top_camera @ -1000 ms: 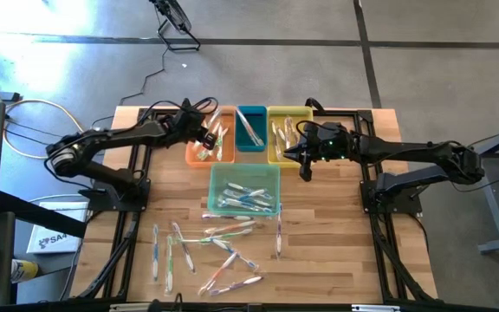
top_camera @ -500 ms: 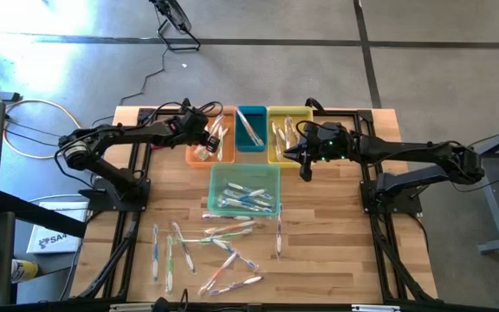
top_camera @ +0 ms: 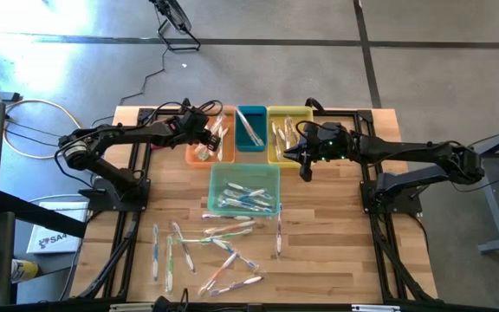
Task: Pick & Place Toothbrushes
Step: Put the green toothbrush into the orange bin
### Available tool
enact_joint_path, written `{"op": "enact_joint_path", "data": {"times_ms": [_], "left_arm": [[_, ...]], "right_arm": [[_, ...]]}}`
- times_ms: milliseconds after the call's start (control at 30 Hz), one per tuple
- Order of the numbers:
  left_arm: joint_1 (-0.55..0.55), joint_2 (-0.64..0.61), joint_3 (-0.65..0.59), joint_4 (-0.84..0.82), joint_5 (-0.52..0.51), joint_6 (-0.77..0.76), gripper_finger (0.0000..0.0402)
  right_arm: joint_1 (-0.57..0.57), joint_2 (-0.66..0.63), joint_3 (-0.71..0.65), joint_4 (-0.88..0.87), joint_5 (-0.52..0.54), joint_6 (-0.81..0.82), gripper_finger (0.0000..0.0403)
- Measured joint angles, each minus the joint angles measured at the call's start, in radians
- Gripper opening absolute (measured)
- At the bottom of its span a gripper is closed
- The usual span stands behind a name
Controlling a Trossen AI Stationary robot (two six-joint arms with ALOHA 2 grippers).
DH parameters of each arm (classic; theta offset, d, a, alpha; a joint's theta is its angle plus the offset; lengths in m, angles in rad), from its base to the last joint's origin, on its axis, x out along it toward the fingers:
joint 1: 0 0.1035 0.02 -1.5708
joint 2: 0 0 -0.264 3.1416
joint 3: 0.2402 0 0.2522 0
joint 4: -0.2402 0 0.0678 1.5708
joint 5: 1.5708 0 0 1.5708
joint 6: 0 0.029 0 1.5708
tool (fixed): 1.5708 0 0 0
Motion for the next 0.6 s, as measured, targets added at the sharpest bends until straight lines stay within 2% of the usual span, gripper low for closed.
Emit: {"op": "enact_joint_path", "data": {"times_ms": [233, 500, 600], "left_arm": [[0.000, 0.000, 0.000, 0.002, -0.001, 0.000, 0.0089], [0.000, 0.000, 0.000, 0.009, -0.001, 0.002, 0.0090], [0.000, 0.000, 0.000, 0.009, -0.001, 0.051, 0.0090]], "right_arm": [[0.000, 0.000, 0.000, 0.000, 0.000, 0.000, 0.0055], [0.000, 0.000, 0.000, 0.001, 0.000, 0.000, 0.0055], [0.000, -0.006, 0.000, 0.000, 0.000, -0.001, 0.0055]]}}
